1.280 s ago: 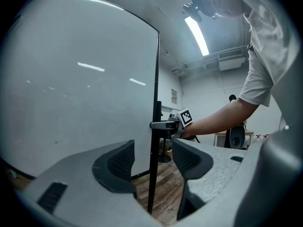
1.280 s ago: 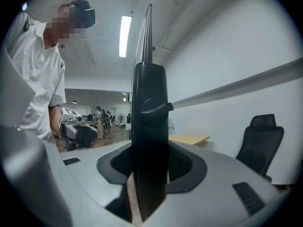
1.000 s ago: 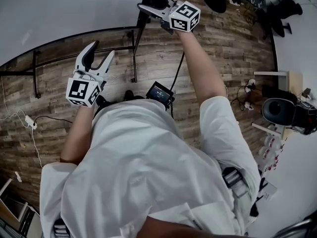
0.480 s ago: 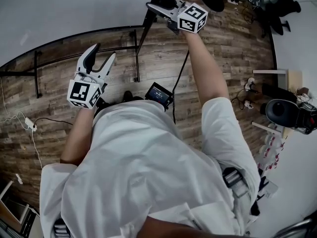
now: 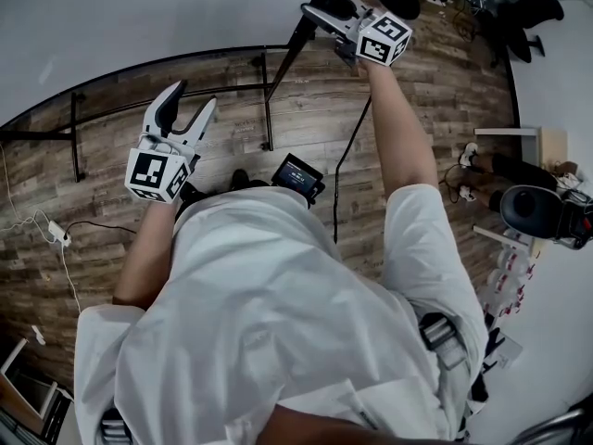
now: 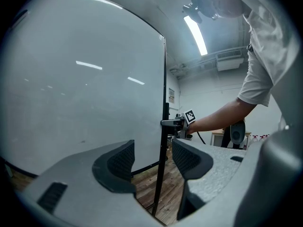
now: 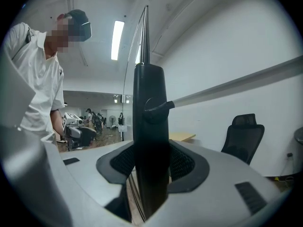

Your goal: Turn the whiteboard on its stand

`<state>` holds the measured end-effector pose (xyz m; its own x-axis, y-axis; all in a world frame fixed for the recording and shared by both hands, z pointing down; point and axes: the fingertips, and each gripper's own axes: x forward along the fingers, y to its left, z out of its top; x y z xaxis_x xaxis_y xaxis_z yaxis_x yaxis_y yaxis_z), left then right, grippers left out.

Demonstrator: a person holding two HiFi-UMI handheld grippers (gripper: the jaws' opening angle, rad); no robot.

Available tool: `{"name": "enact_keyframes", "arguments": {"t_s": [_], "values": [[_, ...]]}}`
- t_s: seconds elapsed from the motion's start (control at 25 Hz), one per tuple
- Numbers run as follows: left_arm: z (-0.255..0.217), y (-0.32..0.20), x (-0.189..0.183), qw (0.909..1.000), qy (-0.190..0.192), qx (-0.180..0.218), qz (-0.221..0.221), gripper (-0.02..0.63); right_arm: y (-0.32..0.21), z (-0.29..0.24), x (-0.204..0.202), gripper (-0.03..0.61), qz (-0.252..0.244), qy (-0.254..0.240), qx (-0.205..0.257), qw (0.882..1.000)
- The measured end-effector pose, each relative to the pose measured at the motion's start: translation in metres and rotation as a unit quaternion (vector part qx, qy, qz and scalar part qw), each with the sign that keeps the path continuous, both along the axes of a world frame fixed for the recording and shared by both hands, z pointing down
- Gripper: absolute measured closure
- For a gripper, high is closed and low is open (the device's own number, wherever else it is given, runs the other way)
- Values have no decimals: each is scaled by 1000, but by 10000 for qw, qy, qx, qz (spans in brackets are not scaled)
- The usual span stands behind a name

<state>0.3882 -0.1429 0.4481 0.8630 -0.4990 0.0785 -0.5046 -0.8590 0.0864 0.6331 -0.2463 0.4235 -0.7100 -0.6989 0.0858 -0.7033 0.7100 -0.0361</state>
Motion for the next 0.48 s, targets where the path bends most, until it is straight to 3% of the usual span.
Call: {"name": "enact_keyframes", "arguments": {"t_s": [0.2,0.48], "values": [[-5,3,14,10000,17,29,18,357,10,-2,28,397,159,-117,44,9998],[-11,4,12,10000,18,76,30,357,12,-5,35,391,336,-237,75,9991]]}}
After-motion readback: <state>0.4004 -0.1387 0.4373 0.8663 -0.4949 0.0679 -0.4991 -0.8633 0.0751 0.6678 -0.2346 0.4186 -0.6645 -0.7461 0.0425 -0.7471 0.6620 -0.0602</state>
